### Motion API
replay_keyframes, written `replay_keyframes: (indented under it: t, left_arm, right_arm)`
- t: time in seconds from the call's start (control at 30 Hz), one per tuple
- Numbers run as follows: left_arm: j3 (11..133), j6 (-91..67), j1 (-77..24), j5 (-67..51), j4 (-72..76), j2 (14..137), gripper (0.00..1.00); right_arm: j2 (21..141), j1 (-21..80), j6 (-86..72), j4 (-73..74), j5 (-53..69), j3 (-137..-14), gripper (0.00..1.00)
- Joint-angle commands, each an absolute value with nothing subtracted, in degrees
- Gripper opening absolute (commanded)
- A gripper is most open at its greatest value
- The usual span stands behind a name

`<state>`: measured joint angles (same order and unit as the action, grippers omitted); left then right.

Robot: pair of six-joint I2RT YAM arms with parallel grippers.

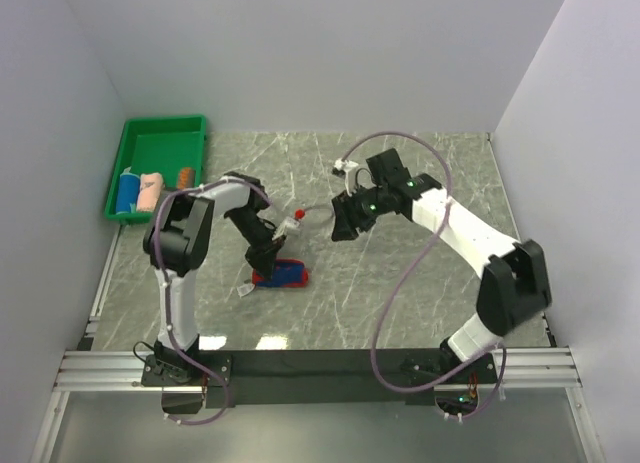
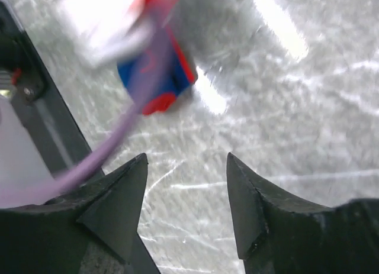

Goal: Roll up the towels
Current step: Roll the towel

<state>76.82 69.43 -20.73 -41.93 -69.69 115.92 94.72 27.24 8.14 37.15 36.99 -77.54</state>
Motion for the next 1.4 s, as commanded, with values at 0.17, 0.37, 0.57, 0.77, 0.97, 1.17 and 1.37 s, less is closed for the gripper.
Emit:
replay_keyframes:
  t: [0.17,0.37,0.57,0.77,0.97,1.17,1.37]
  left_arm:
    - [89.98,70.49,-18.37,-37.88,-78.39,132.79,0.13]
    - [91.49,69.43,-18.02,-36.83,-78.4,135.7,0.16]
    - [91.4,68.47,-17.31,-37.0,-77.7,136.67,0.17]
    - [92.02,68.2,-16.44,-36.74,-77.52,136.93,0.18]
    - [92.55,68.99,-15.47,-36.91,-78.05,136.76,0.22]
    - [91.67,68.47,-12.75,-40.94,-77.78,134.13,0.4]
    - [89.65,67.33,-7.04,-45.26,-76.65,126.84,0.53]
  right_arm:
    - [81.04,32.07,11.51,29.09,26.03,-64.07,0.59]
    - [83.57,48.58,19.15,24.63,14.43,-63.28,0.69]
    - [94.47,59.65,24.69,15.05,2.47,-67.32,0.69]
    - [103.7,64.16,30.67,6.78,-6.24,-67.67,0.69]
    - [109.68,64.34,32.87,8.16,-2.74,-67.41,0.28]
    - [111.88,62.23,31.03,17.46,5.61,-69.08,0.0]
    - [114.61,57.58,28.13,29.85,18.79,-75.05,0.0]
